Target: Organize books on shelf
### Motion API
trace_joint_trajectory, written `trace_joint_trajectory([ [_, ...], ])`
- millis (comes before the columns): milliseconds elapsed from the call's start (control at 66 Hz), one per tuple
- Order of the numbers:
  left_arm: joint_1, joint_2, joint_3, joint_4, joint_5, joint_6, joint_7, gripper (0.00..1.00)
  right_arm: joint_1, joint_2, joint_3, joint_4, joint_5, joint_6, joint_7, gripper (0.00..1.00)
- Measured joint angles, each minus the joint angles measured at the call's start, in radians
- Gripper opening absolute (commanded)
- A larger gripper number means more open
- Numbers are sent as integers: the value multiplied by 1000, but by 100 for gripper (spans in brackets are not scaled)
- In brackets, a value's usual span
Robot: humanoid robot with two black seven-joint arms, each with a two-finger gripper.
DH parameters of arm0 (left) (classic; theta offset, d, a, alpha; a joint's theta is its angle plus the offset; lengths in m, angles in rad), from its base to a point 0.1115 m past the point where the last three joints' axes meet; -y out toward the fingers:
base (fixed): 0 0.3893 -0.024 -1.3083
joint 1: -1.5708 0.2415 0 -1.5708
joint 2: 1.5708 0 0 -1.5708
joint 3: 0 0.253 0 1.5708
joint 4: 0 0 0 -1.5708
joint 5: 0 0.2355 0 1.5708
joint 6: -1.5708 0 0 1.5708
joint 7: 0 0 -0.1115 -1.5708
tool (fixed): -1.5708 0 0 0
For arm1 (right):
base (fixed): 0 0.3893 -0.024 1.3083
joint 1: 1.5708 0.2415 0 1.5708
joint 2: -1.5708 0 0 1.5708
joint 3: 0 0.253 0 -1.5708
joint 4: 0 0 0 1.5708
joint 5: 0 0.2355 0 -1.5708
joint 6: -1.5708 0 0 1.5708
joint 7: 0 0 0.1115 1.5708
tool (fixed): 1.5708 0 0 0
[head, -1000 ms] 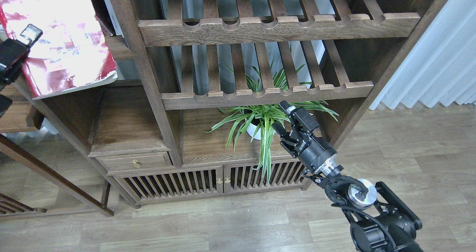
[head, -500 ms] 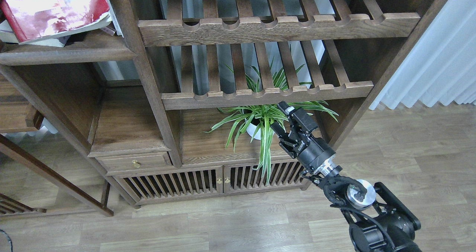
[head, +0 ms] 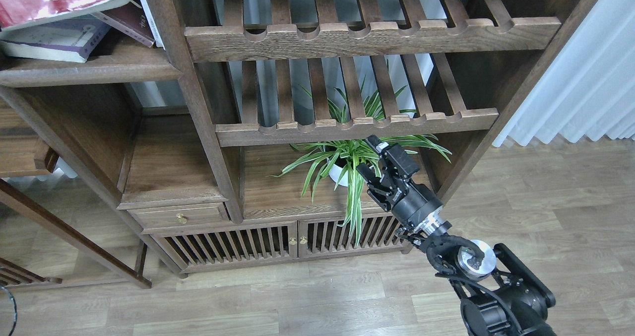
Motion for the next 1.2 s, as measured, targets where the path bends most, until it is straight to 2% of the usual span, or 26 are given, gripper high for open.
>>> trace_joint_trajectory([
  [182, -22, -12, 0, 2, 103, 0, -40, 0, 0, 12, 0, -7, -19, -1, 0, 98],
  [455, -72, -33, 27, 1, 262, 1, -129, 0, 1, 33, 0, -8, -29, -1, -1, 98],
  [561, -76, -44, 29, -1, 315, 36, -165, 0, 4, 29, -1, -8, -29, -1, -1, 98],
  [742, -77, -61, 44, -1, 361, 108, -201, 0, 9, 29, -1, -8, -31, -1, -2, 98],
  [1045, -99, -161, 89, 1, 519, 229, -345, 0, 9, 46, -1, -8, -46, -2, -2, 98],
  [1076, -105, -171, 93, 1, 538, 248, -365, 0, 9, 46, -1, -8, -46, -2, -2, 98],
  [1091, -111, -183, 99, 1, 563, 277, -395, 0, 9, 46, -1, -8, -46, -2, -2, 98],
  [1197, -124, -199, 127, 2, 594, 319, -448, 0, 9, 46, -1, -8, -46, -2, -2, 98],
])
